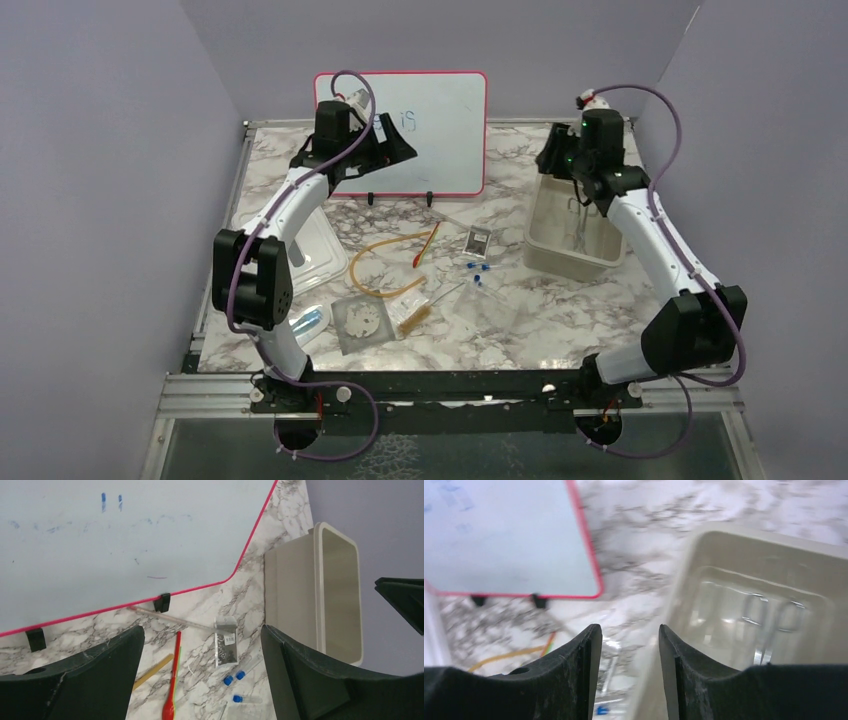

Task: Organize the chemistry lab equipment

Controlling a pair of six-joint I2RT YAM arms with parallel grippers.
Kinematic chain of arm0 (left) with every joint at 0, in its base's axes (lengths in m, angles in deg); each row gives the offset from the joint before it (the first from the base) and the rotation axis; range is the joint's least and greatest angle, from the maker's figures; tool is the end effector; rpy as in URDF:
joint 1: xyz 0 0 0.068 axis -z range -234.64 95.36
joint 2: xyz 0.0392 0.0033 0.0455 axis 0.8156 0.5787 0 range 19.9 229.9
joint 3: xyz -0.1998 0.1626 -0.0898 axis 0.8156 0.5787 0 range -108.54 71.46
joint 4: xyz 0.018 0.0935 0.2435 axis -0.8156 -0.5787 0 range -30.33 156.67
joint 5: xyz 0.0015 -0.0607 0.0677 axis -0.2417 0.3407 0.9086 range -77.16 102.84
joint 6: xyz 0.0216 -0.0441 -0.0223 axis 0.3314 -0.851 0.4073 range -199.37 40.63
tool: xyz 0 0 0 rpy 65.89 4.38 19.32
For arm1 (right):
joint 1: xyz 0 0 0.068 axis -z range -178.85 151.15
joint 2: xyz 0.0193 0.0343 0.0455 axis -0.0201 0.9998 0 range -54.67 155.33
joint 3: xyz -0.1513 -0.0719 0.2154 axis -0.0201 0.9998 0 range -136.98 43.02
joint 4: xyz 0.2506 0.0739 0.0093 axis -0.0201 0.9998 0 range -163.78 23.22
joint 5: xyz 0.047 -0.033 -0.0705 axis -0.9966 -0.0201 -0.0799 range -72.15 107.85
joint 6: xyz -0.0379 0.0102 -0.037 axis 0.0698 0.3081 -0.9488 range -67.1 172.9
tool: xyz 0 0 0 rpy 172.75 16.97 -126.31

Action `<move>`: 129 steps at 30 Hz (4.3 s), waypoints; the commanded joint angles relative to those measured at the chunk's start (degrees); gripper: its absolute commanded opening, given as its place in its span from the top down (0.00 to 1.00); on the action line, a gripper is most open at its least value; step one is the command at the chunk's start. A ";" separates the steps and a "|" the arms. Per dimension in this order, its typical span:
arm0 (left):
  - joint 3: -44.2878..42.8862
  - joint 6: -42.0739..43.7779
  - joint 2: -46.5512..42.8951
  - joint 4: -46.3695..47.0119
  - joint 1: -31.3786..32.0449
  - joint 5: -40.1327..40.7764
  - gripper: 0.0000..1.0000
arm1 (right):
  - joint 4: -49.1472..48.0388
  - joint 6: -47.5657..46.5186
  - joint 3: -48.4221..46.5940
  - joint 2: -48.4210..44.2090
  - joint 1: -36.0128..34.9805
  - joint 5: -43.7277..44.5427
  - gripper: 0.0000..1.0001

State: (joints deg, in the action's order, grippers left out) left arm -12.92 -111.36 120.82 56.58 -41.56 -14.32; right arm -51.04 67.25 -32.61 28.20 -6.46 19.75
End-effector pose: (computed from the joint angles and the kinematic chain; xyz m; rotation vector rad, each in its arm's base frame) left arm 0.4020 -0.1102 0.3131 -0.0360 2.1202 -0.9641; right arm 0.3299 0.0429 0.3494 0.1434 2.0948 0.1970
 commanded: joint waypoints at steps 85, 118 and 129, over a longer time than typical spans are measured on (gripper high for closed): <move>13.37 7.22 -21.51 -7.11 1.33 13.10 0.23 | -8.59 -10.82 -1.48 0.92 -26.19 6.47 0.99; 2.79 5.54 -7.89 -4.15 1.33 6.86 0.23 | -6.48 4.30 18.84 0.14 7.27 10.02 0.98; 0.83 5.44 -3.77 -4.15 1.33 6.77 0.23 | -6.93 1.67 21.95 6.04 7.27 14.90 0.96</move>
State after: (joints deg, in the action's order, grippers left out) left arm -9.77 -106.09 115.57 51.31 -40.27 -6.19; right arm -56.24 70.09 -11.43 31.44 0.84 31.26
